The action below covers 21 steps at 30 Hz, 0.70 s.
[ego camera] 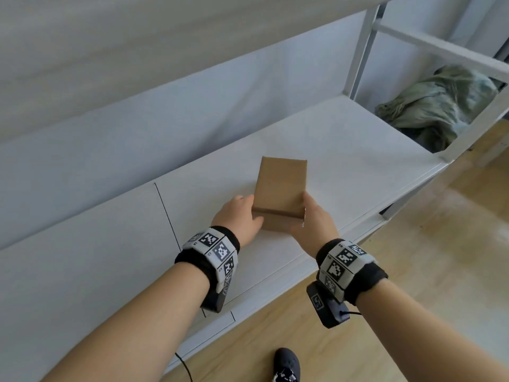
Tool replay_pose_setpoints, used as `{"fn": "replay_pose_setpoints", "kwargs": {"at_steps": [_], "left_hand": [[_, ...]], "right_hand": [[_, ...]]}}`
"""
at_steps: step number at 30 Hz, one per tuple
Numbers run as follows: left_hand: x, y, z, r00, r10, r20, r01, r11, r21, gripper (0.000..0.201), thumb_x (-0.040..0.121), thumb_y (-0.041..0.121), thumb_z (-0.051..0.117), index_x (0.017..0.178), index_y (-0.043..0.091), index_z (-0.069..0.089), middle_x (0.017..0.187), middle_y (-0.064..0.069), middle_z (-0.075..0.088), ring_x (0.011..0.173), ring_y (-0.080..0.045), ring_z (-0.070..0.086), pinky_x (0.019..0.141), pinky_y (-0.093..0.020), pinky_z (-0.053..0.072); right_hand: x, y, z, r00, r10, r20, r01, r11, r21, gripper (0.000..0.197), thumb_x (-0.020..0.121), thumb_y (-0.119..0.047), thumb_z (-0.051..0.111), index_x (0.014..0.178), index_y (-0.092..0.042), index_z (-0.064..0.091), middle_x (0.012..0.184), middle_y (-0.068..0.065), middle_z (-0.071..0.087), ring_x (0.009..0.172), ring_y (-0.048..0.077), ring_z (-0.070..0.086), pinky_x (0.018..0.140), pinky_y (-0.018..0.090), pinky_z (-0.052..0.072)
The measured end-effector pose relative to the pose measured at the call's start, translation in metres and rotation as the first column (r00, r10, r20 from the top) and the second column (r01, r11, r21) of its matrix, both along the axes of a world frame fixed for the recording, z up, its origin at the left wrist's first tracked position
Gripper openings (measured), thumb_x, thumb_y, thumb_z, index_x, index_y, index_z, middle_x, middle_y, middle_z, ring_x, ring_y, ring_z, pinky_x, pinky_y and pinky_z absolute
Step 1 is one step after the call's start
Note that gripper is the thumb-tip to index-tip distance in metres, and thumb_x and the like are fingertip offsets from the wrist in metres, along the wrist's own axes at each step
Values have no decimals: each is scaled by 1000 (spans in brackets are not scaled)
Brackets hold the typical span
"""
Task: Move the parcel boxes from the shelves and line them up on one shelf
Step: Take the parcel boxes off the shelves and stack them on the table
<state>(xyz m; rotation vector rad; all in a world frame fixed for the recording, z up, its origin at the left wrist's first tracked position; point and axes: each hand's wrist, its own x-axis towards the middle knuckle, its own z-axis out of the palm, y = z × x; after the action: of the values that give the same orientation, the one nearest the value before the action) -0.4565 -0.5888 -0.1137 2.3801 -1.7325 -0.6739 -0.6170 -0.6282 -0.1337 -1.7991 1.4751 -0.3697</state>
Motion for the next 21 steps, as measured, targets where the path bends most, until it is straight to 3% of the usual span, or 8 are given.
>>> {"fn": "replay_pose_setpoints", "kwargs": {"at_steps": [7, 14, 21], "left_hand": [[-1, 48, 13, 990, 64, -122, -85, 980, -177, 18, 87, 21, 54, 102, 12, 59, 100, -6, 61, 96, -26, 57, 82, -40, 49], [22, 143, 25, 969, 167, -183, -218, 926, -308, 18, 85, 18, 52, 100, 16, 61, 97, -3, 64, 92, -22, 59, 82, -41, 51], [56, 290, 33, 944, 299, -136, -329, 866, -378, 20, 85, 17, 54, 103, 16, 61, 100, -2, 65, 94, -23, 60, 83, -42, 51]], "right_hand": [[6, 42, 22, 1000, 30, 5, -29, 995, -97, 66, 82, -10, 55, 142, -14, 30, 129, 9, 51, 115, 26, 49, 95, 35, 43], [32, 125, 49, 987, 159, 9, -155, 971, -184, 62, 82, -10, 55, 140, -15, 34, 130, 8, 50, 115, 25, 48, 92, 29, 39], [72, 251, 67, 945, 325, 27, -310, 921, -236, 60, 83, -11, 55, 140, -15, 35, 128, 9, 51, 112, 24, 50, 88, 27, 40]]}}
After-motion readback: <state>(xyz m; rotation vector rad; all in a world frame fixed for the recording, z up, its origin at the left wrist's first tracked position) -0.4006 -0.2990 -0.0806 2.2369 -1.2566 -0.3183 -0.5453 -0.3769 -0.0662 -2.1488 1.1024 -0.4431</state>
